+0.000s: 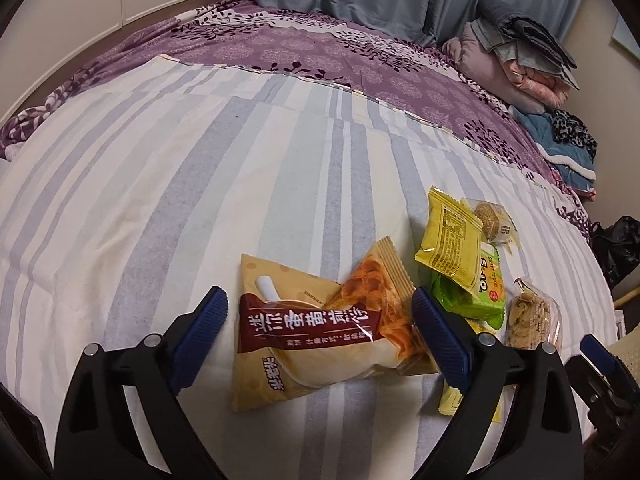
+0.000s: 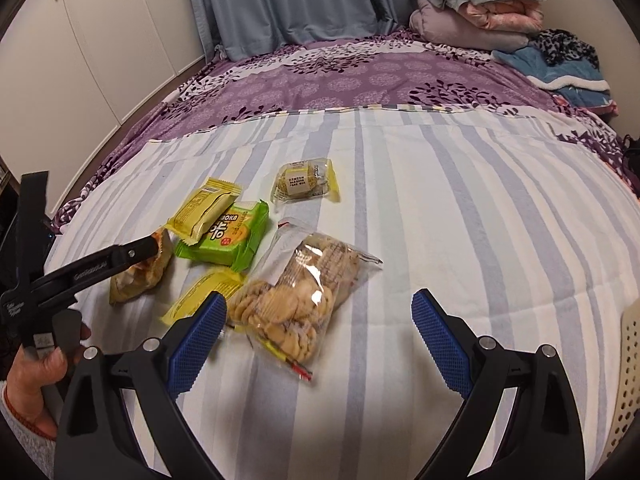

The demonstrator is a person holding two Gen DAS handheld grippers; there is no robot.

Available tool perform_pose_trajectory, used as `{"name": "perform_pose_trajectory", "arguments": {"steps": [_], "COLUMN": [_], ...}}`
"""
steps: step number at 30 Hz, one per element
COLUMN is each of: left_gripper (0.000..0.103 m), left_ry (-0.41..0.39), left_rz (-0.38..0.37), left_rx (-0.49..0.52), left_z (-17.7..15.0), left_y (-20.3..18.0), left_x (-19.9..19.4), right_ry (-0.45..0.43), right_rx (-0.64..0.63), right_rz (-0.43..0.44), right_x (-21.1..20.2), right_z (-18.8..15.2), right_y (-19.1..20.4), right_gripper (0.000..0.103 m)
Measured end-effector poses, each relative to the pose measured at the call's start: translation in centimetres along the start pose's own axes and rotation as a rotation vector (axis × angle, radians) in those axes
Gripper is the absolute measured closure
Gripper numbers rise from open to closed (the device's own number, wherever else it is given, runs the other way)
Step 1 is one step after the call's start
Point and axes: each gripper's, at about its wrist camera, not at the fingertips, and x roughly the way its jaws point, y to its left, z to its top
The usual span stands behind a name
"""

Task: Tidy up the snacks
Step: 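Grasp the tan snack bag with the left tool while the right tool grasps the clear cookie bag, then lift the tan bag and cookie bag and carry both toward the cream basket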

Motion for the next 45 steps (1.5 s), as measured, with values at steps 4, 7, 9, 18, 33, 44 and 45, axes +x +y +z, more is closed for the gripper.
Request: {"name": "perform_pose_trajectory", "arguments": {"steps": [4, 7, 9, 18, 33, 44, 45], "left_gripper": [0.004, 0.003, 0.003, 0.032, 0.052, 0.054, 0.054], "left_ry": [0.019, 0.024, 0.021, -0.009, -0.060, -0.104, -0.109], "left_rz": [0.001, 0.015, 0.033, 0.035, 0.008, -0.025, -0.031], "left_rx": [-0.001, 0.015, 0.039, 0.077, 0.062, 0.092, 0.097], "left_z": [-0.2, -0.4, -0.5, -0.7, -1.5, -2.3, -2.4], "left_y": [-0.5, -1.0, -1.4, -1.6, -0.9, -2.0, -2.3], "left_x": [0.7, 1.1, 1.3, 0.8, -3.1, -6.9, -7.3], "right_ry": [0.018, 0.032, 0.043, 0.072, 0.045, -0.040, -0.048], "right_rx": [0.005, 0.008, 0.011, 0.002, -0.003, 0.055, 0.059], "right_rz": [-0.002, -0.011, -0.015, 0.001, 0.024, 0.035, 0.037], "right_x": [1.7, 2.8, 3.6, 5.0, 1.6, -3.7, -4.2], "right_z": [0.8, 1.1, 1.2, 0.8, -0.4, -1.0, -1.0], "right_y": [0.4, 0.6, 0.6, 0.7, 0.2, -1.6, -1.8], "right_gripper": [0.010, 0.010, 0.010, 0.018, 0.050, 0.050, 0.050]}}
